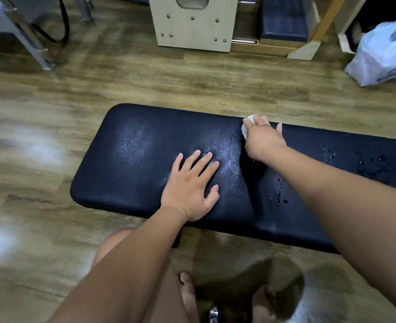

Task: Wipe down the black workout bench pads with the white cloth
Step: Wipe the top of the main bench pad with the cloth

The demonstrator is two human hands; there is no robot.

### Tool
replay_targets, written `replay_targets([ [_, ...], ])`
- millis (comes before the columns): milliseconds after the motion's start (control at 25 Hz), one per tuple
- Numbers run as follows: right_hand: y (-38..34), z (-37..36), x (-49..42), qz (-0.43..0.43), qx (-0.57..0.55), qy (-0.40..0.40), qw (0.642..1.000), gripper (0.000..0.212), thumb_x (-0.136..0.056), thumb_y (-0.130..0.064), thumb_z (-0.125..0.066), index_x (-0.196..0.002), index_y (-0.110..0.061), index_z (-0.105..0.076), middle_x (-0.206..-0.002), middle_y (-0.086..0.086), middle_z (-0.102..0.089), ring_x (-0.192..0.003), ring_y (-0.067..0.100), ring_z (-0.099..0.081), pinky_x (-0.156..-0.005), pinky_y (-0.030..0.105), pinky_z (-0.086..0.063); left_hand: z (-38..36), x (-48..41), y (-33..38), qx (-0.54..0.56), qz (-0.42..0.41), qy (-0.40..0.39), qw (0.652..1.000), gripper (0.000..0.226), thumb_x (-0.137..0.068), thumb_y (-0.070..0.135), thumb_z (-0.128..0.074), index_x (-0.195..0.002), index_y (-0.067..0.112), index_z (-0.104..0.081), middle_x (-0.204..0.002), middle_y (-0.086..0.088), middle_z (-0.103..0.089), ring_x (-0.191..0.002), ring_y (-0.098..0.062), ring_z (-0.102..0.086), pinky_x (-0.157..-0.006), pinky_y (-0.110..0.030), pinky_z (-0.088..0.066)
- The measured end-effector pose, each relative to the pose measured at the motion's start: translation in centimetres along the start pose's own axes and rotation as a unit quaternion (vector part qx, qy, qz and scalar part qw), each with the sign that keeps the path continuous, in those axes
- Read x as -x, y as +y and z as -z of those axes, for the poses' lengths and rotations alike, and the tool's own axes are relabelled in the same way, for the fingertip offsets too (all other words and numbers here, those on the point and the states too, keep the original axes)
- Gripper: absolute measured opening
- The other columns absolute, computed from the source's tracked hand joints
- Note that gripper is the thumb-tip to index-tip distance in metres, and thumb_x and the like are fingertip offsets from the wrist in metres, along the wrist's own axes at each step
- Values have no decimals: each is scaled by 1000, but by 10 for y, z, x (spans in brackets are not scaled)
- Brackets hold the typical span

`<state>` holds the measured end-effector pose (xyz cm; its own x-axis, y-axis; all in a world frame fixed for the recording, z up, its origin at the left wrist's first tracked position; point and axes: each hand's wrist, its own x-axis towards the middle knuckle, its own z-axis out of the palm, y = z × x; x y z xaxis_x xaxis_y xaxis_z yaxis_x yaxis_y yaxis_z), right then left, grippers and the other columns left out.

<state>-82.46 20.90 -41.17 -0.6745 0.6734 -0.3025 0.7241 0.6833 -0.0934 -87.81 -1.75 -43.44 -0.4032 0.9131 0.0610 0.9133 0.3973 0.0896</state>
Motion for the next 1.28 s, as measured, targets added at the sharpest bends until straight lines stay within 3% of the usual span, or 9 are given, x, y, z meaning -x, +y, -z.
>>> replay_targets([
  [80,-4,-4,10,-2,-36,27,999,57,-83,0,-44,-136,-21,-35,-156,3,-17,-147,21,-11,-117,55,-7,-1,1,0,2,1,9,1000,61,-90,50,-35,-143,24,-48,-155,1,-39,-145,-25,-30,-117,-54,-20],
  [200,4,-36,98,52,-64,135,987,44,-94,-11,-41,-136,-21,-39,-154,0,-25,-145,22,-22,-115,54,-19,-5,2,0,9,-4,32,999,59,-88,47,-39,-139,21,-53,-151,-2,-45,-141,-28,-36,-114,-56,-25],
  [360,27,-75,229,93,-46,109,989,55,-90,-14,-46,-144,-20,-38,-156,1,-28,-144,21,-27,-115,52,-23,-8,3,-1,9,-7,44,999,58,-89,45,-41,-139,19,-53,-150,-4,-46,-141,-30,-37,-114,-57,-25],
  [480,35,-67,203,91,15,84,992,47,-95,-24,-42,-142,-17,-42,-152,6,-37,-141,24,-35,-112,57,-24,-8,3,-1,4,-16,42,999,59,-89,44,-40,-140,17,-53,-151,-5,-45,-142,-30,-36,-115,-56,-24],
  [680,64,-7,36,22,53,52,997,65,-83,-11,-60,-142,-14,-31,-154,9,-21,-144,24,-17,-115,58,-11,-5,1,-1,-5,-12,29,999,60,-89,46,-37,-140,18,-52,-151,-4,-44,-142,-30,-35,-116,-55,-22],
  [800,55,13,-3,-44,-2,21,999,46,-86,-7,-47,-130,-14,-44,-151,15,-28,-142,29,-23,-116,51,-18,-4,-1,0,0,-10,31,999,60,-89,46,-36,-140,19,-52,-151,-3,-44,-141,-29,-35,-116,-54,-22],
  [960,42,-32,89,7,-32,153,988,40,-93,-11,-44,-132,-13,-46,-147,11,-38,-132,29,-39,-114,44,-24,-5,2,1,8,-7,42,999,60,-88,44,-37,-140,18,-52,-151,-3,-45,-142,-29,-35,-117,-54,-22],
  [1120,47,-77,227,68,-26,107,992,47,-93,-14,-48,-139,-21,-42,-153,2,-34,-141,21,-33,-117,45,-20,-7,2,0,8,-15,49,999,59,-88,42,-38,-139,16,-53,-151,-5,-45,-141,-31,-36,-116,-55,-23],
  [1280,60,-73,226,99,28,78,992,50,-89,-22,-43,-138,-23,-48,-152,3,-39,-140,20,-38,-115,55,-19,-8,2,1,8,-17,58,998,58,-88,41,-40,-139,16,-53,-150,-5,-46,-140,-31,-37,-115,-56,-24],
])
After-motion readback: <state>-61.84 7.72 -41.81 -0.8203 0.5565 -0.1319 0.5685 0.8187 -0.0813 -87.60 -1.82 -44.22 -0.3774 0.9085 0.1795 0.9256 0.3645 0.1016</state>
